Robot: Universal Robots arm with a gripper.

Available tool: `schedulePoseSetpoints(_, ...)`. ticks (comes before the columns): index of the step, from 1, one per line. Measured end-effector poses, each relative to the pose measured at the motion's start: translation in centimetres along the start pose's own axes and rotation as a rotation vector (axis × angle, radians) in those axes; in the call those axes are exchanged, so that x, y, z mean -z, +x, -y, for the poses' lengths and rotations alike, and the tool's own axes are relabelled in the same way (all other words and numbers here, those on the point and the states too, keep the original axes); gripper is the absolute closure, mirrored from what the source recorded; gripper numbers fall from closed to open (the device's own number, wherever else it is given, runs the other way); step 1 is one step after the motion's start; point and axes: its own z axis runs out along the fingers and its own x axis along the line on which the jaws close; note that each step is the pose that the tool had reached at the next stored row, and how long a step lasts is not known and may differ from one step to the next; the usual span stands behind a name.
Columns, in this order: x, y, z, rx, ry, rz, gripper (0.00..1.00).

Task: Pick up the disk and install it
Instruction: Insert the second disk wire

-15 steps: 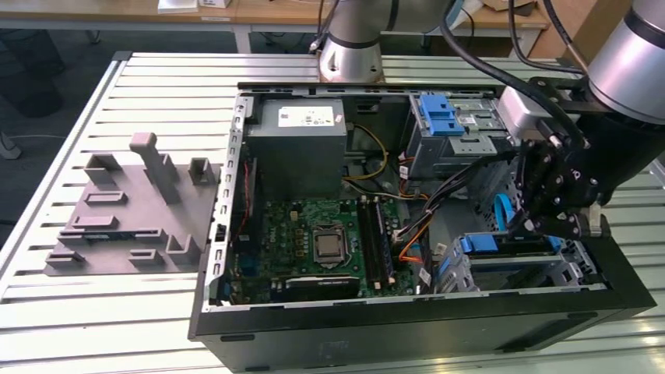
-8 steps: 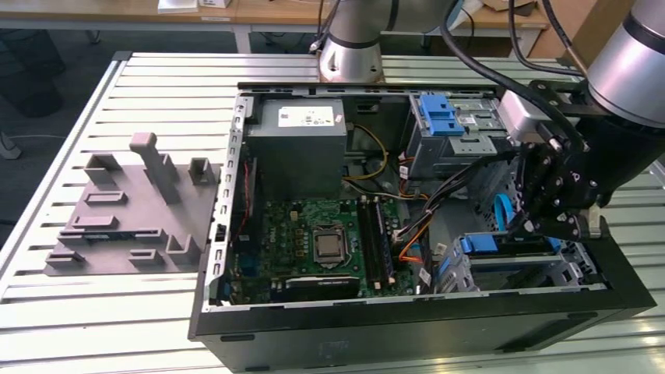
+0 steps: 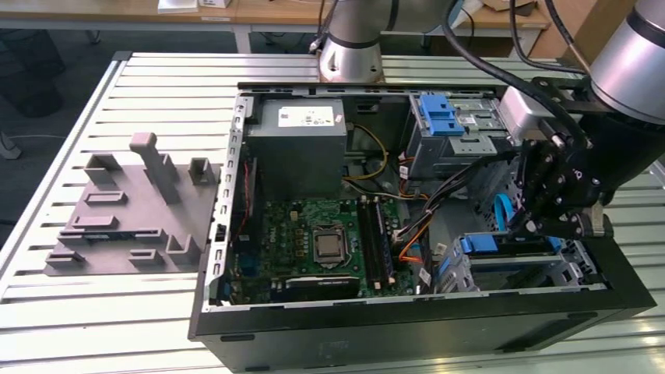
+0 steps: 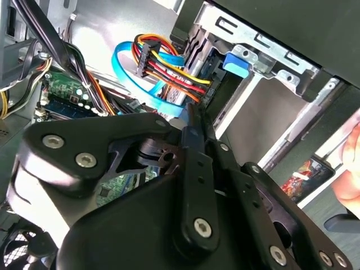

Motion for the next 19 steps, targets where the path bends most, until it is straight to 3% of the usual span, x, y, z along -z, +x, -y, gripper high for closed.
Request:
schedulePoseSetpoints(1, 0.12, 0.0, 0.0, 0.0, 0.0, 0.0002, 0.83)
schedulePoseSetpoints(9, 1.03, 0.03, -0.02, 0.0, -0.0002, 0.0001, 0.83)
schedulePoseSetpoints(19, 1.13, 0.04, -0.03, 0.0, -0.0002, 0.0001, 0.89)
